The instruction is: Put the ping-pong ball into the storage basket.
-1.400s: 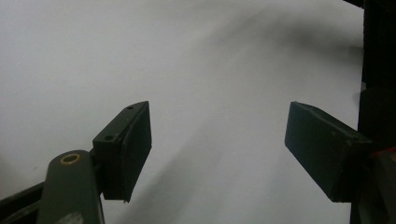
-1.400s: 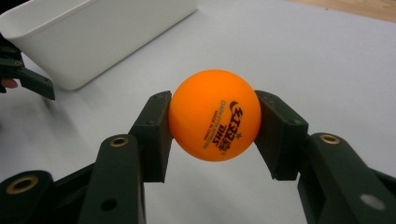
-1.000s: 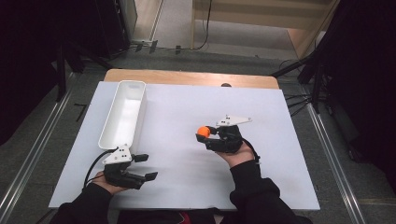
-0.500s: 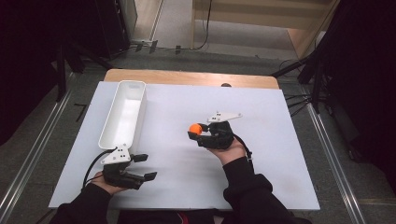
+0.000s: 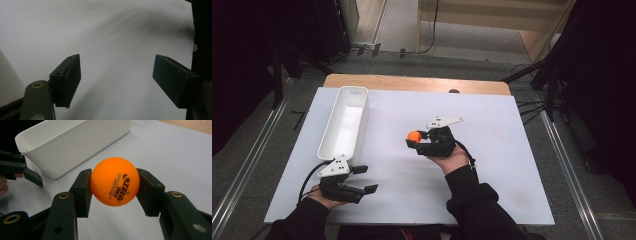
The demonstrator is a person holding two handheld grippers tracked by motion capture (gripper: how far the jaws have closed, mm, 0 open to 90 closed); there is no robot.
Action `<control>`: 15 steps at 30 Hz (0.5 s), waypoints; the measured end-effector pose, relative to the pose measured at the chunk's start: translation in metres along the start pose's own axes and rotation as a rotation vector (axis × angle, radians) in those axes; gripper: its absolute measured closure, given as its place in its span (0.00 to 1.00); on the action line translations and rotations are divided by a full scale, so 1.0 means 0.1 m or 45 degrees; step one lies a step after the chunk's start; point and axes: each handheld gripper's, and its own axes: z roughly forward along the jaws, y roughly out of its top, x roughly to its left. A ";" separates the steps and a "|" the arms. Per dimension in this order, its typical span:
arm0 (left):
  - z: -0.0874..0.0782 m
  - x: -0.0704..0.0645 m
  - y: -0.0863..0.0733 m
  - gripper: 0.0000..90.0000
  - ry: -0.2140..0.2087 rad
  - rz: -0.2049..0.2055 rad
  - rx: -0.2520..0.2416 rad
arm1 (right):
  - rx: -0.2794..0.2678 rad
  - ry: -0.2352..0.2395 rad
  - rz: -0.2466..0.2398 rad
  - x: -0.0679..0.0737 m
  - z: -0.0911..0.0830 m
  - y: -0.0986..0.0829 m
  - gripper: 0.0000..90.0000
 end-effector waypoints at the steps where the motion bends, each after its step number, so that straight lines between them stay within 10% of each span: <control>1: 0.00 0.00 0.00 0.26 0.006 0.003 0.004 | 0.002 0.001 -0.006 0.00 0.01 0.01 0.54; 15: -0.01 0.00 -0.01 0.26 0.007 -0.002 0.001 | -0.021 0.016 -0.029 0.07 0.14 0.16 0.54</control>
